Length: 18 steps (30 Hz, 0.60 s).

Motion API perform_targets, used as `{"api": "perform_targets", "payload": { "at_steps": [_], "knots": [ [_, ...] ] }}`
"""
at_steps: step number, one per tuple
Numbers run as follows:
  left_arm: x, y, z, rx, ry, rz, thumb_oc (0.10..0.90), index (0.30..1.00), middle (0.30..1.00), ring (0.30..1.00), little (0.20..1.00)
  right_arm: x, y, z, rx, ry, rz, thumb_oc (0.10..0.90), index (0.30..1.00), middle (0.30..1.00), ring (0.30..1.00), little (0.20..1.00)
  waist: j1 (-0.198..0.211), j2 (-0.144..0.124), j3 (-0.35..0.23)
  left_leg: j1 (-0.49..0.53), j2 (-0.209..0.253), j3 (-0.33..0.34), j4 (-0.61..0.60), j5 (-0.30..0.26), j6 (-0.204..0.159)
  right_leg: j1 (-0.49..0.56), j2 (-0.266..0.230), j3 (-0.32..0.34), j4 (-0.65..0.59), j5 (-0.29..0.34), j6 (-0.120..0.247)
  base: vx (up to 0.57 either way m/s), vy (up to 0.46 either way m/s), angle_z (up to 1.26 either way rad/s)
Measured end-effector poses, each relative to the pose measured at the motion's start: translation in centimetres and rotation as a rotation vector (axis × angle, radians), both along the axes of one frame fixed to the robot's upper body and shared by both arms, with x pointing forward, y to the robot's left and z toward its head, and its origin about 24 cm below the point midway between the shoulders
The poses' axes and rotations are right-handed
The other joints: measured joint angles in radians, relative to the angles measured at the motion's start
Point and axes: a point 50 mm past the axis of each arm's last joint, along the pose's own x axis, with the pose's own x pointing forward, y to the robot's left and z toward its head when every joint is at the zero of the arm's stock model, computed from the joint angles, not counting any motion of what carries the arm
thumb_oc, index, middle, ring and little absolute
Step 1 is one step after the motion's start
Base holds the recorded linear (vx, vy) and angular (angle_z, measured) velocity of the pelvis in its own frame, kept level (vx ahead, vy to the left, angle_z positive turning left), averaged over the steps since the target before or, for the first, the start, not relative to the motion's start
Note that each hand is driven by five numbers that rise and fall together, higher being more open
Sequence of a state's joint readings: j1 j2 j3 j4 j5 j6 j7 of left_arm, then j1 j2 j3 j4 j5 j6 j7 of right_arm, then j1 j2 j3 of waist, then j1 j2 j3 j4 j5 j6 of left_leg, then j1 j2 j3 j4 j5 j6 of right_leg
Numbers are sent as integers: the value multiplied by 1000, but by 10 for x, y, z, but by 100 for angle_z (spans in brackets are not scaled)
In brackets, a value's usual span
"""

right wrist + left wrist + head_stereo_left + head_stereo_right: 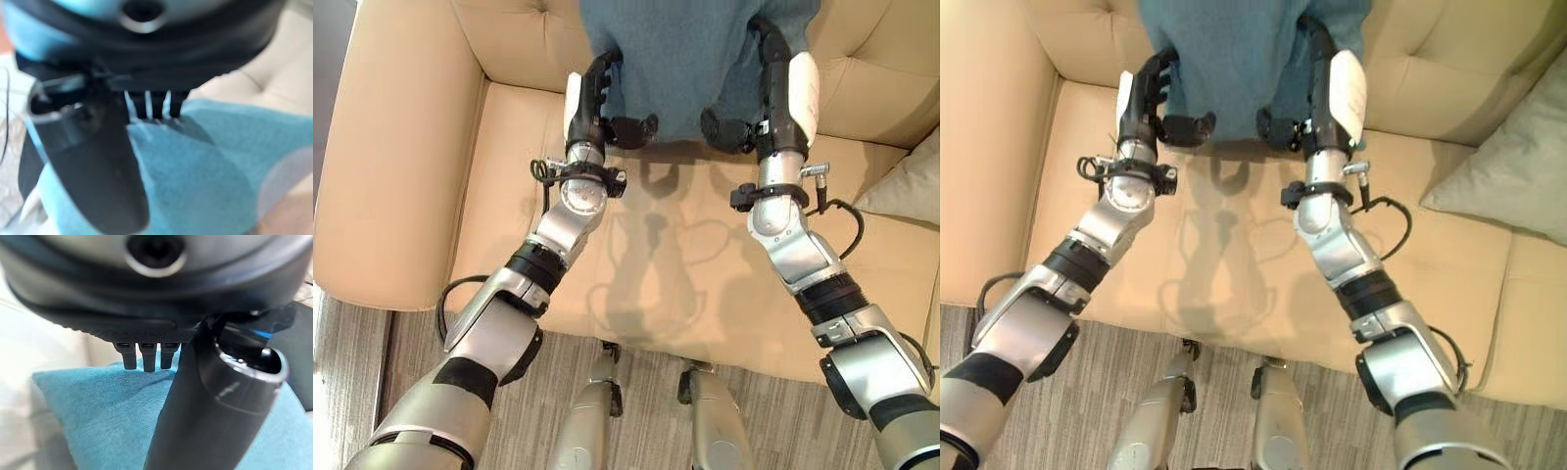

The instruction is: Pick up all the scattered cushions and arrange them neatly on the sofa.

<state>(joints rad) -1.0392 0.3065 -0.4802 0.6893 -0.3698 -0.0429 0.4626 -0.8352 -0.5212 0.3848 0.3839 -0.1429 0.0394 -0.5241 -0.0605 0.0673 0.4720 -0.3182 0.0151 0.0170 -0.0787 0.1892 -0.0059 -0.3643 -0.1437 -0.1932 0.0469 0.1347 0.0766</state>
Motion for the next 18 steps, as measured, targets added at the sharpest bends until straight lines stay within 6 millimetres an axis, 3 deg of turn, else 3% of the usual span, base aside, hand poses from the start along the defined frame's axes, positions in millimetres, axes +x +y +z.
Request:
{"api": "perform_targets", "payload": {
  "at_steps": [5, 18],
  "knots": [
    [-6, 11, -29, -6, 69, 5, 800, 900, 900, 900, 900, -7, 12, -36, 33, 103, 63, 800, 900, 900, 900, 900, 10, 0, 0, -3, 1, 1, -5, 3, -4, 0, 3, 4, -16, 11, 2, -17, 8, -1],
    [-12, 5, -19, -12, 17, -29, 800, 900, 900, 900, 900, -7, 8, -36, 44, 109, 71, 800, 900, 900, 900, 900, 17, -1, 0, 17, 2, 2, -8, 7, -5, 21, 3, 0, -19, 17, 2, -3, 2, 0]
  ]
}}
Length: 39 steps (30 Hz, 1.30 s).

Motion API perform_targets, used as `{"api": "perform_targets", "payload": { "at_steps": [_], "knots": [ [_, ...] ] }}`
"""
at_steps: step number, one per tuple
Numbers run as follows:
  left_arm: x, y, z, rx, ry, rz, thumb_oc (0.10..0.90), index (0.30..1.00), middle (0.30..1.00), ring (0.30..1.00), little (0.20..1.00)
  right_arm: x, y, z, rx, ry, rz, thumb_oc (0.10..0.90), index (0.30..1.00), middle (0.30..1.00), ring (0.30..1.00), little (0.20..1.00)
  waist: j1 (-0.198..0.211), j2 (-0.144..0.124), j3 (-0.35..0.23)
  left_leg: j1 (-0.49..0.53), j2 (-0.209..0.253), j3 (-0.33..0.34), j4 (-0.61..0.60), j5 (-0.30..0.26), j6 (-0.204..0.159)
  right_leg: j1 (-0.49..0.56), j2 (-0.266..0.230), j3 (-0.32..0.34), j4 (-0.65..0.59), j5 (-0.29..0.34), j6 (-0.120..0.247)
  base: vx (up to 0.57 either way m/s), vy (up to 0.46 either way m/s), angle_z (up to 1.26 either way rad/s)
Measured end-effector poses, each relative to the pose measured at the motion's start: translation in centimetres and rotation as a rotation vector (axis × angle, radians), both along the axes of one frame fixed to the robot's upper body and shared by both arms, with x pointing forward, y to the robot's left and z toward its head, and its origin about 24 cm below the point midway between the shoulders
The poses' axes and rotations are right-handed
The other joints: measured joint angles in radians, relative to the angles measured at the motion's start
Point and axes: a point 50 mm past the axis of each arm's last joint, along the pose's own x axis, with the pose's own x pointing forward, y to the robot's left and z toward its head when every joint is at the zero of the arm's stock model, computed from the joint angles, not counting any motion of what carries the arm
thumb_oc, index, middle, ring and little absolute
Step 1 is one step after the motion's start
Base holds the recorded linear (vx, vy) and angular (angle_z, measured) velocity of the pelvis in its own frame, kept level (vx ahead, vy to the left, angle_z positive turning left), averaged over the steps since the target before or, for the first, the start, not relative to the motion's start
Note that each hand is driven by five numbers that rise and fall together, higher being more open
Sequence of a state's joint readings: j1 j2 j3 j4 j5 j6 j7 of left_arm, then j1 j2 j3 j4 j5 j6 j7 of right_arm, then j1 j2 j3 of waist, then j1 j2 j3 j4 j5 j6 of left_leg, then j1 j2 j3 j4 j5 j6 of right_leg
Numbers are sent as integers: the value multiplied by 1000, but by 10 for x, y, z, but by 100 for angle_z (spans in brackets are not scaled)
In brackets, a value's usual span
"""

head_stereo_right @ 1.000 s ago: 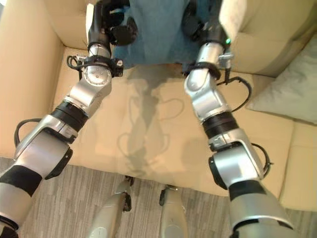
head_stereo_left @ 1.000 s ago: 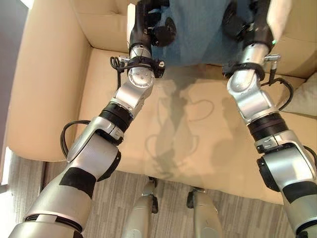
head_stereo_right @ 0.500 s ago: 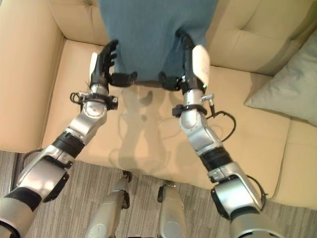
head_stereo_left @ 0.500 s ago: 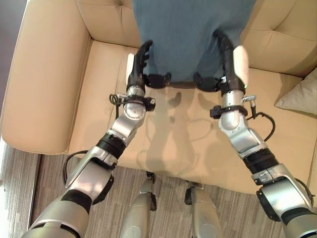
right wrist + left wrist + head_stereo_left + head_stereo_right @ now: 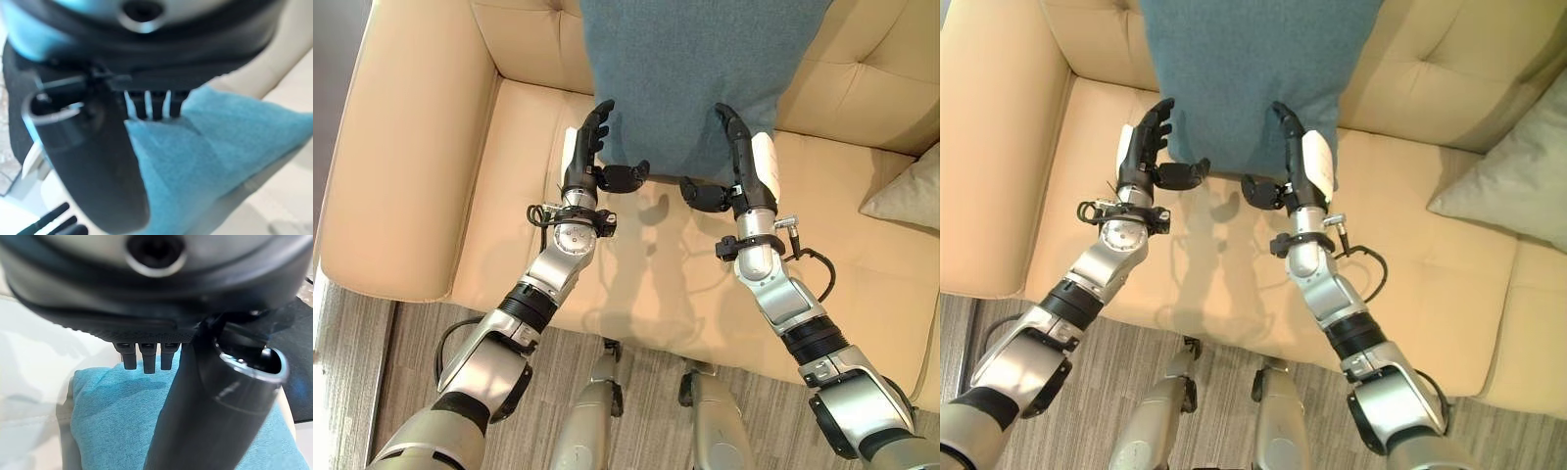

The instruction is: Pick up all the scattered cushions and arrange them neatly on the sofa.

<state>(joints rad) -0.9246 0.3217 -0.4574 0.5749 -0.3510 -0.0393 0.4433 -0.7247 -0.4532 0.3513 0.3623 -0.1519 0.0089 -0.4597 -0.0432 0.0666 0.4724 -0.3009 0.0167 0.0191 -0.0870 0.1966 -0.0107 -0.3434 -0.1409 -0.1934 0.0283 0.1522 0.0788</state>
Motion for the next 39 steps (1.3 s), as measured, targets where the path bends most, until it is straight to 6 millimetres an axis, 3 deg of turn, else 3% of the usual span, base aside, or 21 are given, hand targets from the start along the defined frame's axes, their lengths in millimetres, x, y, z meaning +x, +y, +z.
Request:
{"api": "perform_targets", "payload": {
  "at_steps": [5, 8, 10, 13, 18, 23, 25, 30, 36, 39],
  "knots": [
    [-17, 13, 4, -108, -70, -18, 800, 900, 900, 900, 900, -14, -5, 11, 59, -76, 15, 800, 900, 900, 900, 900, 0, 0, 0, 6, 0, 0, -1, -1, 0, 13, 2, 2, -13, 1, 1, 10, -2, 0],
    [-29, 31, -7, -138, -81, -16, 800, 900, 900, 900, 900, -25, -17, 12, 92, -105, 4, 800, 900, 900, 900, 900, 2, 0, 0, 18, 2, 2, -1, -5, 0, 25, 4, 3, -17, 1, 1, 59, -13, -1],
    [-44, 47, -27, -167, -57, 2, 800, 900, 900, 900, 900, -35, -30, 2, 116, -98, -15, 800, 900, 900, 900, 900, 4, -1, 0, 35, 2, 2, -1, -12, -3, 48, 5, 2, -30, 1, 1, 46, -13, -1],
    [-73, 75, -80, -164, 82, 71, 800, 900, 900, 900, 900, -48, -55, -31, 132, 6, -89, 800, 900, 900, 900, 900, 9, -3, -2, 82, 3, 7, -1, -30, -3, 104, 5, 3, -53, -1, 3, 45, -14, -4],
    [-110, 105, -137, -166, 272, 160, 800, 900, 900, 900, 900, -61, -76, -55, 124, 82, -168, 800, 900, 900, 900, 900, 12, -6, -3, 94, 4, 4, -1, -35, -5, 125, 6, -3, -69, 0, 3, 26, -22, 2],
    [-140, 116, -182, -173, 441, 210, 800, 900, 900, 900, 900, -78, -103, -104, 116, 276, -274, 800, 900, 900, 900, 900, 33, -11, -30, 116, 4, -19, -1, -40, -11, 164, 5, -29, -75, -8, 8, 9, -33, 14],
    [-147, 121, -200, -179, 520, 237, 800, 900, 900, 900, 900, -84, -106, -124, 129, 357, -291, 800, 900, 900, 900, 900, 31, -15, -40, 137, 3, -28, -1, -41, -10, 194, 4, -42, -79, -11, 12, 16, -37, 14],
    [-192, 140, -250, -23, 767, 307, 800, 900, 900, 900, 900, -125, -111, -194, 168, 653, -324, 800, 900, 900, 900, 900, 30, -41, -134, 197, 3, -22, -1, -70, -10, 255, 3, -42, -90, -30, 15, 19, -55, -1],
    [-253, 162, -297, -74, 1031, 492, 800, 900, 900, 900, 900, -164, -110, -239, 136, 888, -297, 800, 900, 900, 900, 900, 32, -69, -236, 274, 27, -12, -2, -95, -26, 338, 32, -26, -120, -52, 12, 10, -146, -8],
    [-272, 162, -308, -53, 1116, 497, 800, 900, 900, 900, 900, -177, -106, -248, 123, 939, -260, 800, 900, 900, 900, 900, 33, -66, -257, 280, 50, -24, -1, -92, -39, 351, 55, -36, -121, -63, 4, -179, -189, 8]
  ]
}}
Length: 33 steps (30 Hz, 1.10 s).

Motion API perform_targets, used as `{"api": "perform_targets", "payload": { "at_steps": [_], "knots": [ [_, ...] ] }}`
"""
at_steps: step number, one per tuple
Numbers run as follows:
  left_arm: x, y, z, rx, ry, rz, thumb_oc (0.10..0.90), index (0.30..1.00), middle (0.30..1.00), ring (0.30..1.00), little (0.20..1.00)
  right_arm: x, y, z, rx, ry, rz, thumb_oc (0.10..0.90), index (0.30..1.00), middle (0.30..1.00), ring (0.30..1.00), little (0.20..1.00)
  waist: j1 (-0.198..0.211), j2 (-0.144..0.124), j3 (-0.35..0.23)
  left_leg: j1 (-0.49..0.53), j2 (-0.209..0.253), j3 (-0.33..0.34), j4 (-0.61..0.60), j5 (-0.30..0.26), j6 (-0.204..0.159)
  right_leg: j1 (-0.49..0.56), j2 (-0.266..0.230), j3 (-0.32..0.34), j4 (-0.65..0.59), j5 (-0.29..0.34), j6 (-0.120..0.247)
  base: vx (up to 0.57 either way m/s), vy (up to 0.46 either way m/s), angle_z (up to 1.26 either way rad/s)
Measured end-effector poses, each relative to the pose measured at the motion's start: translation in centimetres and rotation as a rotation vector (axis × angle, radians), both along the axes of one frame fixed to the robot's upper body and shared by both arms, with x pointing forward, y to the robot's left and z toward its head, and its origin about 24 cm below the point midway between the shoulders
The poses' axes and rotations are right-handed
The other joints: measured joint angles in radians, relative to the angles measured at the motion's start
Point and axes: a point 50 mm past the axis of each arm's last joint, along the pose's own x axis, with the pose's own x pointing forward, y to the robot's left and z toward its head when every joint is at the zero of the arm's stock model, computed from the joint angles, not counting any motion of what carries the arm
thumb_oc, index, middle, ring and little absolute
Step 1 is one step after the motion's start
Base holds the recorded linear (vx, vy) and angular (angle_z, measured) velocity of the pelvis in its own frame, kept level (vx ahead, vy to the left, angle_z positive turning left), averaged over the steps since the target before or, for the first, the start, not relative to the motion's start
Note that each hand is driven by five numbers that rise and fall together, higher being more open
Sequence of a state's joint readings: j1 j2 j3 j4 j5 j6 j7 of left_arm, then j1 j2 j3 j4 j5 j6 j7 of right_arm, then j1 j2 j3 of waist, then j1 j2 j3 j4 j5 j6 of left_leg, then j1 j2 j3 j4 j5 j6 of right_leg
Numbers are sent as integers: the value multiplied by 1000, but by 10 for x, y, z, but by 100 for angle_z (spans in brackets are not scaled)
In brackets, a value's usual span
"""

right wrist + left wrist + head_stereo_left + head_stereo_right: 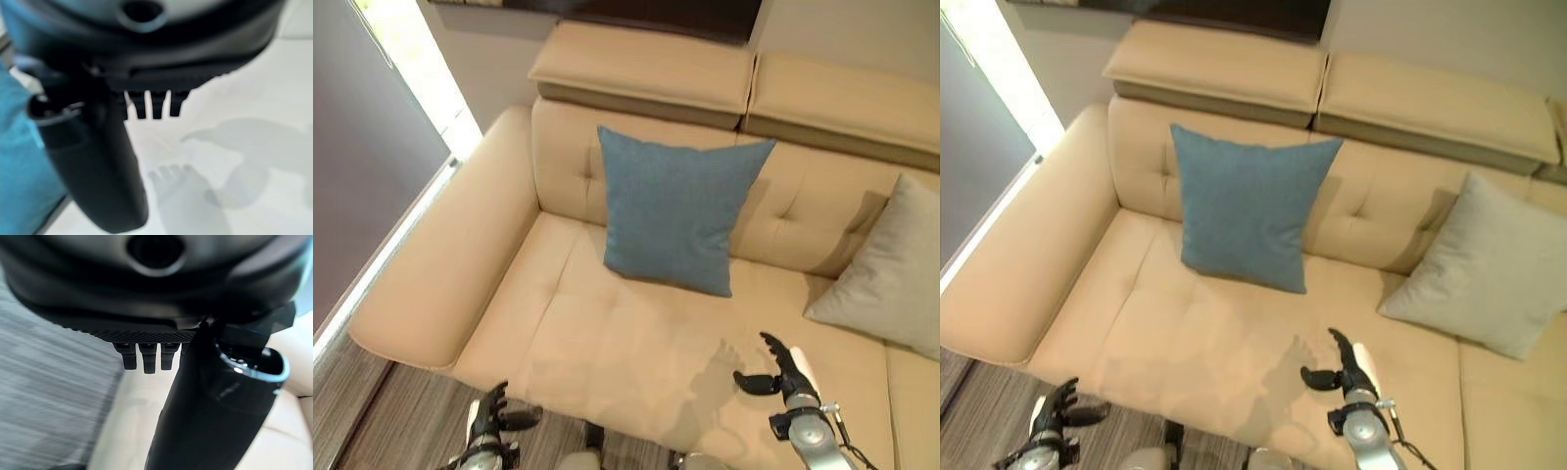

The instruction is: Pick up all the scattered cushions and arrange them neatly on the sofa.

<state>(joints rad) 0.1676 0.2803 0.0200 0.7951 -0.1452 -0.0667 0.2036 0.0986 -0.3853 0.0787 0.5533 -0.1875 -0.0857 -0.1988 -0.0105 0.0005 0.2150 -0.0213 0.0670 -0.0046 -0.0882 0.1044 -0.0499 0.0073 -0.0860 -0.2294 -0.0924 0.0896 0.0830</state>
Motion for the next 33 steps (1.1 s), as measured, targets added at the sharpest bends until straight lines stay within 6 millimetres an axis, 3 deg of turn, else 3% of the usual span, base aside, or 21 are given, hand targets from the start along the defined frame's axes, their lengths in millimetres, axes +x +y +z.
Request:
{"api": "perform_targets", "payload": {
  "at_steps": [2, 5, 7, 8, 9, 10, 11, 12, 14, 17, 20, 21, 22, 23, 25, 26, 27, 28, 30, 32, 33],
  "knots": [
    [-4, -2, -6, 6, 47, -24, 800, 900, 900, 900, 900, -9, -1, -10, -5, 52, 12, 800, 900, 900, 900, 900, -1, 6, -9, -37, 11, -25, 23, 14, -19, -14, 20, -22, 0, -1, -4, -293, -134, 32],
    [8, -11, -6, 1, 38, -67, 800, 900, 900, 900, 900, -13, -9, -15, -31, 108, 28, 800, 900, 900, 900, 900, 8, 27, -6, -115, 27, -45, 48, 32, -41, -61, 43, -55, 3, 6, -35, -288, -90, 32],
    [11, -15, -7, 11, 43, -102, 800, 900, 900, 900, 900, -12, -11, -17, -39, 129, 33, 800, 900, 900, 900, 900, 24, 45, -7, -146, 55, -48, 26, 59, -102, -119, 65, -67, 47, -9, -72, -255, -75, 7],
    [12, -14, -7, 18, 47, -108, 800, 900, 900, 900, 900, -11, -9, -18, -37, 127, 36, 800, 900, 900, 900, 900, 22, 40, -7, -146, 62, -47, 10, 53, -169, -134, 54, -73, 48, -2, -104, -145, 18, 19],
    [19, -13, -8, 22, 59, -99, 800, 900, 900, 900, 900, -6, -5, -19, -33, 129, 50, 800, 900, 900, 900, 900, 14, -19, 11, -200, 21, 7, 175, -68, -143, -136, 0, -79, 17, 38, -133, -89, 30, 9],
    [18, -14, -10, 17, 70, -97, 800, 900, 900, 900, 900, -3, -3, -18, -31, 125, 55, 800, 900, 900, 900, 900, 15, -49, 17, -206, -11, 29, 278, -109, -96, -141, -31, -66, 12, 50, -129, -116, 47, 7],
    [9, -21, -17, -8, 108, -87, 800, 900, 900, 900, 900, -2, -8, -16, -46, 124, 55, 800, 900, 900, 900, 900, -5, -50, 18, -169, -29, 60, 400, -171, -50, -118, -52, -55, 8, 41, -108, -83, 47, 2],
    [2, -29, -22, -32, 133, -81, 800, 900, 900, 900, 900, -4, -13, -15, -67, 130, 51, 800, 900, 900, 900, 900, -24, -37, 8, -113, -30, 65, 444, -218, -50, -107, -54, -63, 5, 41, -108, -123, 73, 12],
    [1, -47, -26, -69, 140, -113, 800, 900, 900, 900, 900, -14, -25, -20, -98, 183, 30, 800, 900, 900, 900, 900, -60, 12, -18, 23, -34, 79, 387, -253, -42, -116, -54, -73, 48, 55, -98, -301, 148, 21],
    [23, -51, -19, -52, 82, -166, 800, 900, 900, 900, 900, -14, -27, -24, -109, 222, 21, 800, 900, 900, 900, 900, -69, 24, -26, 95, -47, 76, 166, -238, -6, -188, -73, -97, 138, 41, -42, -274, 132, 36],
    [31, -45, -15, -20, 63, -189, 800, 900, 900, 900, 900, -13, -15, -33, -86, 253, 28, 800, 900, 900, 900, 900, -58, -37, -33, 84, -104, 70, 125, -217, 46, -241, -129, -77, 166, 83, -27, -314, 105, 5],
    [28, -43, -17, -13, 83, -195, 800, 900, 900, 900, 900, -6, -7, -34, -81, 252, 52, 800, 900, 900, 900, 900, -58, -58, -33, 71, -139, 74, 122, -207, 64, -258, -165, -65, 160, 82, 17, -466, 94, 3],
    [25, -42, -17, -10, 89, -195, 800, 900, 900, 900, 900, -8, -5, -35, -75, 258, 58, 800, 900, 900, 900, 900, -57, -58, -33, 69, -146, 75, 119, -198, 78, -260, -167, -64, 158, 63, 45, -647, 100, 14],
    [19, -31, -17, 21, 116, -192, 800, 900, 900, 900, 900, -9, 5, -41, -49, 274, 61, 800, 900, 900, 900, 900, -57, -94, -28, 21, -186, 73, 181, -195, 89, -269, -199, -4, 163, 166, 47, -620, 79, 11],
    [18, -30, -20, 22, 141, -188, 800, 900, 900, 900, 900, -8, 5, -45, -56, 305, 55, 800, 900, 900, 900, 900, -49, -71, -16, -7, -172, 86, 210, -191, 108, -273, -181, 106, 115, 261, 116, -285, 33, -3],
    [20, -30, -20, 23, 143, -188, 800, 900, 900, 900, 900, -2, 6, -45, -60, 310, 55, 800, 900, 900, 900, 900, -47, -47, -3, -9, -154, 87, 203, -188, 123, -277, -162, 133, 177, 186, 163, -221, 8, -7],
    [22, -28, -19, 29, 139, -184, 800, 900, 900, 900, 900, -6, 8, -47, -58, 333, 63, 800, 900, 900, 900, 900, -24, -29, 3, -20, -131, 90, 186, -160, 138, -281, -143, 122, 333, 36, 126, -219, 8, 1],
    [22, -26, -18, 34, 141, -183, 800, 900, 900, 900, 900, -7, 8, -49, -56, 343, 62, 800, 900, 900, 900, 900, -14, -24, 7, -22, -124, 92, 187, -152, 140, -285, -138, 120, 447, -41, 98, -159, -25, -5],
    [14, -22, -20, 37, 165, -176, 800, 900, 900, 900, 900, -15, 7, -54, -55, 379, 50, 800, 900, 900, 900, 900, 6, -13, 6, -23, -105, 96, 170, -131, 134, -223, -112, 124, 548, -181, 96, -111, -120, -12],
    [6, -20, -23, 36, 193, -164, 800, 900, 900, 900, 900, -18, 7, -56, -51, 393, 45, 800, 900, 900, 900, 900, 25, -11, 1, -23, -92, 109, 146, -106, 124, -170, -111, 116, 551, -231, 96, -70, -135, -20],
    [1, -19, -24, 37, 210, -159, 800, 900, 900, 900, 900, -22, 11, -59, -41, 408, 45, 800, 900, 900, 900, 900, 44, -20, -11, -28, -87, 109, 127, -99, 111, -102, -112, 75, 443, -245, 95, -42, -151, -27]
  ]
}}
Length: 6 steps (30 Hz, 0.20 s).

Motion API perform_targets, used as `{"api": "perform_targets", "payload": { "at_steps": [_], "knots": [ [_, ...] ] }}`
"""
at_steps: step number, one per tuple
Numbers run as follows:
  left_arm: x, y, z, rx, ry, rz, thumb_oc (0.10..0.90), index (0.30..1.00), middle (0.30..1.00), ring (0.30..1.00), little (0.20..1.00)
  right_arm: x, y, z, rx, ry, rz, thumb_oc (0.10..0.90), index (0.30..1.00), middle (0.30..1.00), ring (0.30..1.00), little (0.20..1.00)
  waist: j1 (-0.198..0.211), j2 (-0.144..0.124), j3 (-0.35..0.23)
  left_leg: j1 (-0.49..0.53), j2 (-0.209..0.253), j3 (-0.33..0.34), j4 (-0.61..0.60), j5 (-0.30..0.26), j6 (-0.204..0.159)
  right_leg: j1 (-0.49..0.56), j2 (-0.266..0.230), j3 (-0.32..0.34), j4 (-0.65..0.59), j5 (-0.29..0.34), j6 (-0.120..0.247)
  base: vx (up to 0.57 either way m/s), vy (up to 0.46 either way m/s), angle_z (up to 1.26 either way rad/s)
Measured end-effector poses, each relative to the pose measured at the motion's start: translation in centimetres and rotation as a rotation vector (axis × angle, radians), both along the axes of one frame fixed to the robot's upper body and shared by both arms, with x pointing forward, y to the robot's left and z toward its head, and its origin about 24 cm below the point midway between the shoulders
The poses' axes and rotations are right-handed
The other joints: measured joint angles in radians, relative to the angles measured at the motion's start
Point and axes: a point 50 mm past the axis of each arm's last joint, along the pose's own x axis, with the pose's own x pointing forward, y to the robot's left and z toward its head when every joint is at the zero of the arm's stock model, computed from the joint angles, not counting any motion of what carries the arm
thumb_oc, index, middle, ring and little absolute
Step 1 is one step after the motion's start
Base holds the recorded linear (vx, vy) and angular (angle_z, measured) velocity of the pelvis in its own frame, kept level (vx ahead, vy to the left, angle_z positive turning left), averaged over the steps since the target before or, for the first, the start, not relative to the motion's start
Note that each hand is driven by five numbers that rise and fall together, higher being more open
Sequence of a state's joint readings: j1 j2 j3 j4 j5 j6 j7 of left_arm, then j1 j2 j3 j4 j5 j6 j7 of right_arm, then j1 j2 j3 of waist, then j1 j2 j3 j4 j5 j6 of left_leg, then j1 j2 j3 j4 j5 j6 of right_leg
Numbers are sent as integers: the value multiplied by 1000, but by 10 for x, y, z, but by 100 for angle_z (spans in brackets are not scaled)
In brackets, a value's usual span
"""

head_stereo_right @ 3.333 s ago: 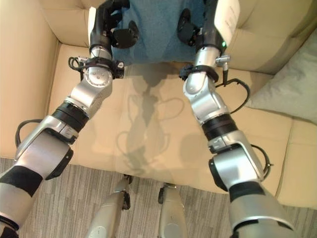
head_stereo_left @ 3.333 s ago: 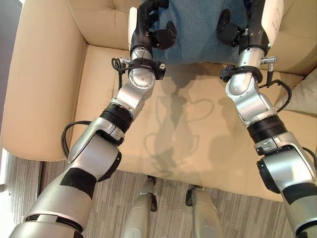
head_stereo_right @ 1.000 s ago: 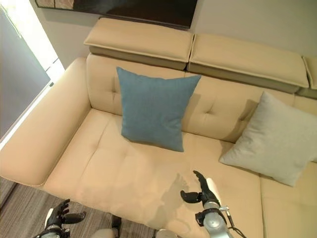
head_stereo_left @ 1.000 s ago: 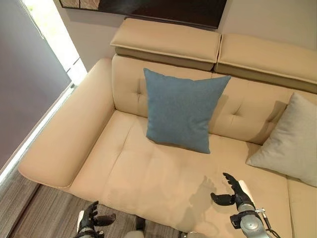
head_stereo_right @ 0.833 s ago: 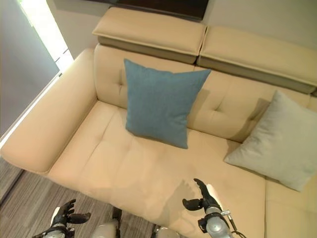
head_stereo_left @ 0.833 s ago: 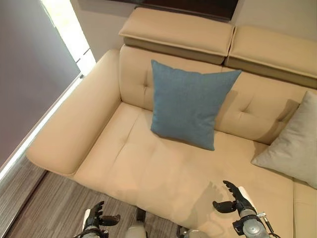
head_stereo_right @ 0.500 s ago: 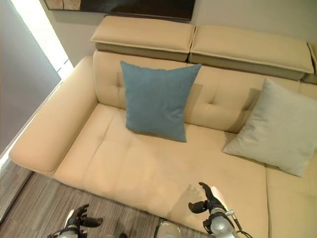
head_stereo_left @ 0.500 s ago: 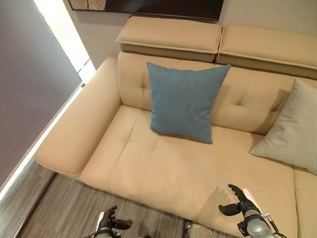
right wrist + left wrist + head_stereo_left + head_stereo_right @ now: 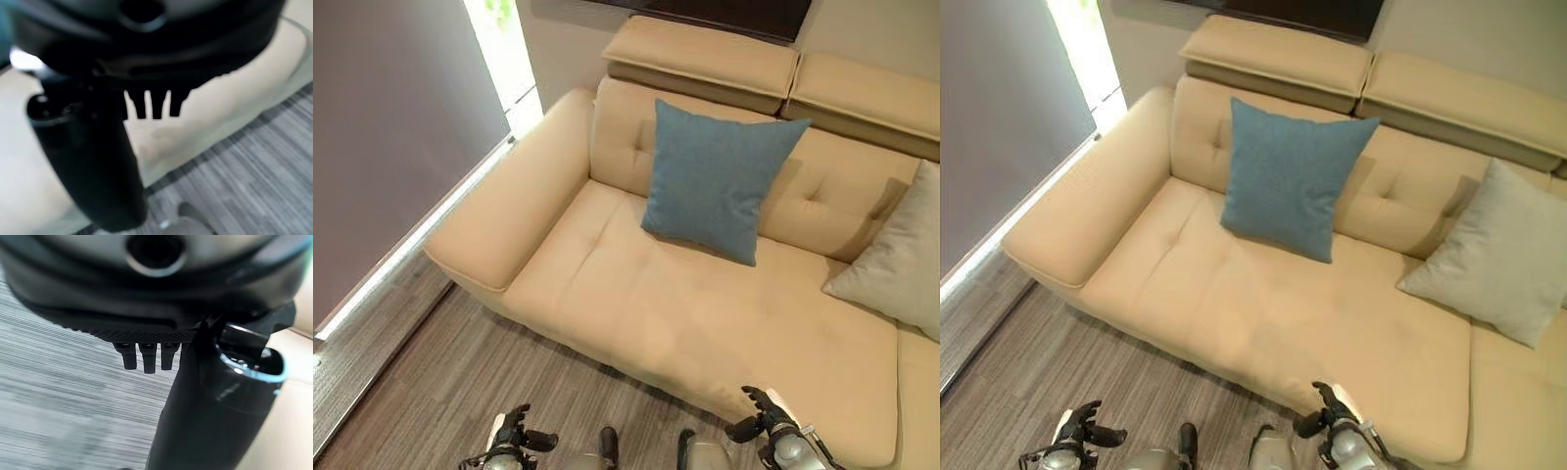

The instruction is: Pick up all the scattered cushions and arrange them neatly on the sofa.

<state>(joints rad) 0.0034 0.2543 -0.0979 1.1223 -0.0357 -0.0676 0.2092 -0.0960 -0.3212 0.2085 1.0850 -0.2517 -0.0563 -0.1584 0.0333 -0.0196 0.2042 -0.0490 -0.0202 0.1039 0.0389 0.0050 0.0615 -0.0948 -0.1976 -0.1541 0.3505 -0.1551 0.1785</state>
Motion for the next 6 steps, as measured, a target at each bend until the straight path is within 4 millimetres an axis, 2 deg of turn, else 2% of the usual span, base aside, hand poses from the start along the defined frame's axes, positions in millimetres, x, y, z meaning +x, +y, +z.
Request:
{"api": "perform_targets", "payload": {
  "at_steps": [1, 2, 3, 6],
  "knots": [
    [-4, 4, 0, 8, 12, 3, 800, 900, 900, 900, 900, -3, 3, -2, 10, 9, -3, 800, 900, 900, 900, 900, 9, -19, -11, -6, -5, 3, -13, 8, -11, 33, -2, -7, -71, 4, -6, -35, -144, -27],
    [-9, 5, -1, 11, 27, 8, 800, 900, 900, 900, 900, -3, 7, -4, 19, 12, -3, 800, 900, 900, 900, 900, 7, -31, -18, -11, -2, 2, -24, 24, -29, 61, 5, -7, -153, -3, -46, -48, -158, -25],
    [-20, 0, -6, -6, 65, 19, 800, 900, 900, 900, 900, -8, 8, -7, 22, 34, -14, 800, 900, 900, 900, 900, 3, -10, -41, -6, 32, -1, -71, 51, -63, 78, 54, -2, -242, 45, -61, -50, -122, -27],
    [-27, -10, -11, -30, 91, 22, 800, 900, 900, 900, 900, -17, 6, -11, 26, 68, -44, 800, 900, 900, 900, 900, 2, 3, -61, -8, 71, -2, -82, 74, -86, 82, 104, 12, -277, 74, -85, -27, -103, -20]
  ]
}}
